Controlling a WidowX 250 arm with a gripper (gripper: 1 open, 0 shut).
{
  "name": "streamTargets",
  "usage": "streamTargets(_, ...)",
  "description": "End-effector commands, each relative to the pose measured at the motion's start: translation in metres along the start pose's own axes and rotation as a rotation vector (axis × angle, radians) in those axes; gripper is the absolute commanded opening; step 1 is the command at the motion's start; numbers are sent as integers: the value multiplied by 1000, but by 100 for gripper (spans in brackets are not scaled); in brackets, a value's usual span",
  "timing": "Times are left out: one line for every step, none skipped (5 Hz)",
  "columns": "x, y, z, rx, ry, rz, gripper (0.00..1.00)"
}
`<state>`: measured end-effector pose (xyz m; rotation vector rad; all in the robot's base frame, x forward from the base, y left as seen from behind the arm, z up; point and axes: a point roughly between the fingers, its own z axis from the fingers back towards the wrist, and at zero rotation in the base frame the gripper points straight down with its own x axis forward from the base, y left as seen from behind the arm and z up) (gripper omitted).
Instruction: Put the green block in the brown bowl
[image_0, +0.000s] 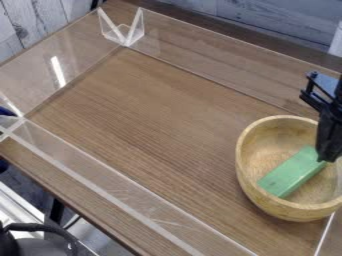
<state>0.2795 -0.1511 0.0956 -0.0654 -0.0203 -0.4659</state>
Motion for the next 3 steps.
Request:
streamTargets(12, 4, 28, 1, -97, 6, 0)
streamTargets(13, 6, 30, 1, -104, 9, 0)
streamTargets(13, 7, 32, 2, -113, 12, 0)
